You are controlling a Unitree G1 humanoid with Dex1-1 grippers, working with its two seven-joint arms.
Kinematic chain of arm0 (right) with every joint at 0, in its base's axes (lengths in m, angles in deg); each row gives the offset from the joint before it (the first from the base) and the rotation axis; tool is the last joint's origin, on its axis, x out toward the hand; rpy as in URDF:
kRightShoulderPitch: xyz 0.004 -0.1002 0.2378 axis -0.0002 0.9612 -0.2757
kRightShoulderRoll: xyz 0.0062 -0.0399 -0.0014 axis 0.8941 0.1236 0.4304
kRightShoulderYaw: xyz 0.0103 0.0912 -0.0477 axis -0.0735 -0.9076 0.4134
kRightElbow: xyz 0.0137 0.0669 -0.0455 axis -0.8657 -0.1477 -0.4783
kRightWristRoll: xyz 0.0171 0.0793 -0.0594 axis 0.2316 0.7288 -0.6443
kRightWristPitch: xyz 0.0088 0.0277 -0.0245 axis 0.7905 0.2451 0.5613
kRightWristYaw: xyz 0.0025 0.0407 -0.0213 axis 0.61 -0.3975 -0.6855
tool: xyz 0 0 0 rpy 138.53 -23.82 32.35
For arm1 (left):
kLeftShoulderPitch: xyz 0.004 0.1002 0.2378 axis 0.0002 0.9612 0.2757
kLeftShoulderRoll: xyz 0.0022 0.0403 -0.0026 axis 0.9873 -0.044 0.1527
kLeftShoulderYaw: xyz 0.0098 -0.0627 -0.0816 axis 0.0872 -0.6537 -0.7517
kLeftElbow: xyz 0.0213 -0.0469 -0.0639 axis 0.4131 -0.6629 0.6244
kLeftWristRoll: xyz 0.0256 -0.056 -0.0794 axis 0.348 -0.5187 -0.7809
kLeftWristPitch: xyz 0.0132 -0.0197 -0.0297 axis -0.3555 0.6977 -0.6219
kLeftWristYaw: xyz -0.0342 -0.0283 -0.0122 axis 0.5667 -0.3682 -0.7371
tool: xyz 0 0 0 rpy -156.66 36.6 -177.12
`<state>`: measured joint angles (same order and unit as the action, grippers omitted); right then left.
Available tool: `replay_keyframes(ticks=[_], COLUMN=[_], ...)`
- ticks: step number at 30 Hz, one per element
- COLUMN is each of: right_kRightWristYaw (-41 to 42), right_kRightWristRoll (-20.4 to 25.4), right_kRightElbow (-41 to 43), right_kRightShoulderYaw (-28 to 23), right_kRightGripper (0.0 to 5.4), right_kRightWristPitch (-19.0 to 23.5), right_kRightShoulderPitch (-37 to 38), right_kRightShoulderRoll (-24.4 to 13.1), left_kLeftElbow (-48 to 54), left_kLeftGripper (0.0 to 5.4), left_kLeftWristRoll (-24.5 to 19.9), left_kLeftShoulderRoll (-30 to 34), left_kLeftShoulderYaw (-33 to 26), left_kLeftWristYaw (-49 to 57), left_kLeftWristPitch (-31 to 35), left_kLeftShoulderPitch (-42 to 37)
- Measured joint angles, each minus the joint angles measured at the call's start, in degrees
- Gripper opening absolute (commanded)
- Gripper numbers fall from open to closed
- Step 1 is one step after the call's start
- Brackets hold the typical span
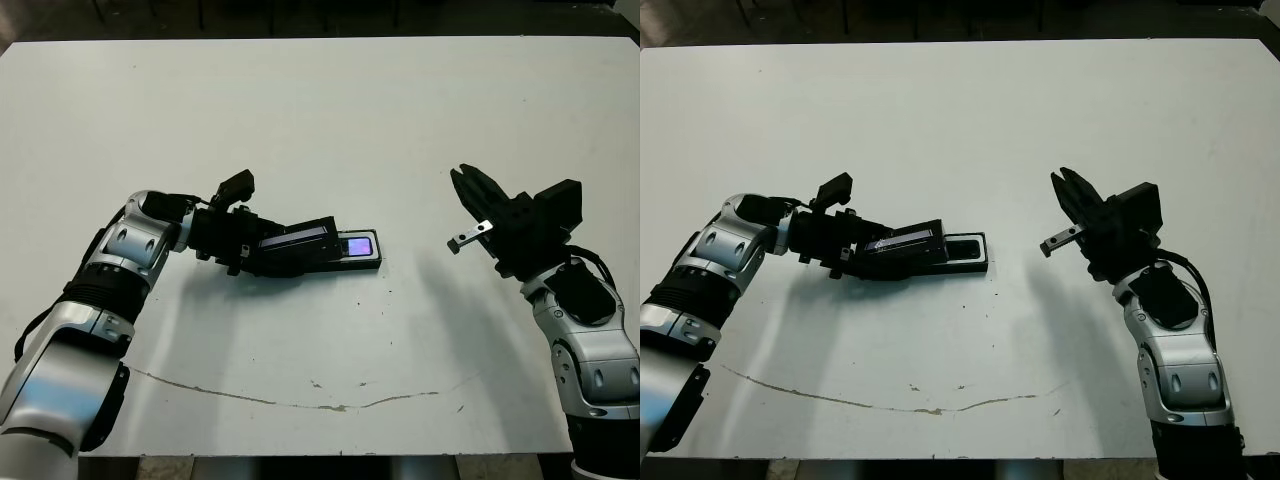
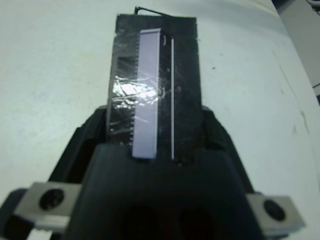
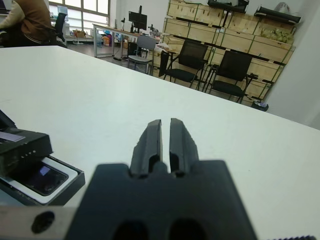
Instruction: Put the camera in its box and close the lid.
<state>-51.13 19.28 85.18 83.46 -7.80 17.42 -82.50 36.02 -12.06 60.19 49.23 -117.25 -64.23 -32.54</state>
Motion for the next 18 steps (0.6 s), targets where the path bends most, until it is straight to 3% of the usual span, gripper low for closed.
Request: replay_keyframes(ticks=[8,18], right_kRightWristYaw=[0.01,0.04], right_kRightWristRoll=[-0.02,0.08], right_kRightElbow=[0.22,0.90], right_kRightShoulderYaw=[-0.05,-0.35], right_kRightGripper=[0.00,0.00], right_kRightWristPitch=[0.02,0.03], right_kRightShoulderPitch=[0.19,0.36], right_kRightShoulderRoll=[0.03,0.02], left_kLeftElbow=[-2.64,-6.27], left_kLeftGripper=[2.80,2.80], left_kLeftWristRoll=[3.02,6.38], left_kLeftShoulderRoll=[-4.56,-7.86], left_kLeftShoulderYaw=[2.36,5.09], left_kLeftWristYaw=[4.80,6.27], left_kLeftWristPitch=[-5.56,-7.02], left_kLeftShoulderPitch=[-1.74,-5.21])
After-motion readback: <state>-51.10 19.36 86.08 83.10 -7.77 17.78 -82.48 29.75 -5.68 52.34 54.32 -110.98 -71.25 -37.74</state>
